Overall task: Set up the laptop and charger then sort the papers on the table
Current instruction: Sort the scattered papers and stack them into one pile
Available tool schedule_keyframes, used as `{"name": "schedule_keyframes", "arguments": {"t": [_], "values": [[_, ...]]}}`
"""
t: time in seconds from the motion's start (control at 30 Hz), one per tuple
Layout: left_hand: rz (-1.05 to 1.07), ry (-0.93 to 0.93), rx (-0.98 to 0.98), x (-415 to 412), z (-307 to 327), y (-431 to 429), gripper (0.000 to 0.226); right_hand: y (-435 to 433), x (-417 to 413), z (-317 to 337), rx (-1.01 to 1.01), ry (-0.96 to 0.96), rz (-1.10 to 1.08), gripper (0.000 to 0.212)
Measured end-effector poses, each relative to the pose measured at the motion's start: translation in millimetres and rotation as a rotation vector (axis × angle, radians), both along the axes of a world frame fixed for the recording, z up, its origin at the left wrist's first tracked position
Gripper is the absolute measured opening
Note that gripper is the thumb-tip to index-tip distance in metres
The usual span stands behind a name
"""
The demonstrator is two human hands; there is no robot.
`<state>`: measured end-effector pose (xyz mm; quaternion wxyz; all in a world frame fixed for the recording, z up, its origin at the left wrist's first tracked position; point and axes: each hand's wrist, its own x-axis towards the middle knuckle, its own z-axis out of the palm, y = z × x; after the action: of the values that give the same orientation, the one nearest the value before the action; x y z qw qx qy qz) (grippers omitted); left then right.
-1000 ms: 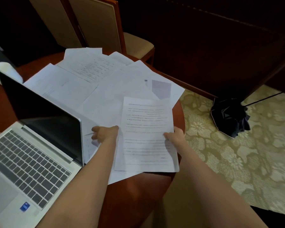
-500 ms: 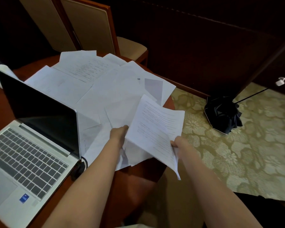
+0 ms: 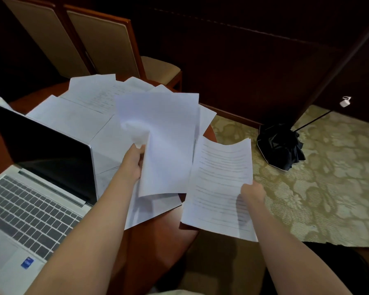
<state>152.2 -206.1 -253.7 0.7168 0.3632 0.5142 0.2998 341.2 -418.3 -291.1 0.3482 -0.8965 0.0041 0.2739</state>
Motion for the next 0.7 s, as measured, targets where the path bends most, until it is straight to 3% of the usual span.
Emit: {"name": "schedule_keyframes", "arguments": {"t": [0.07,0.2,0.4,0.57,0.7], "values": [[-0.032,-0.04,-0.08,2,1,-2,0.027,1,0,3,0.001,-0.006,0.01,0.029],[0.01,0.073,-0.165,1,-5,0,0.033,5,2,6,0.009,-0.015,0.017,0.03],[-0.006,0.14,-0.131,-4,4,4,0.053,-2,10,1,-0.017,-0.052,-0.04,0.03],[-0.137,0.27,-0.113,12,1,-5,0.039,2,10,-2,0.04,-0.035,-0.064,0.031],[-0.303,0.457,0.101,32,-19,-23,0.029,7,5,-4,0.149,-0.029,-0.138,0.032]]}}
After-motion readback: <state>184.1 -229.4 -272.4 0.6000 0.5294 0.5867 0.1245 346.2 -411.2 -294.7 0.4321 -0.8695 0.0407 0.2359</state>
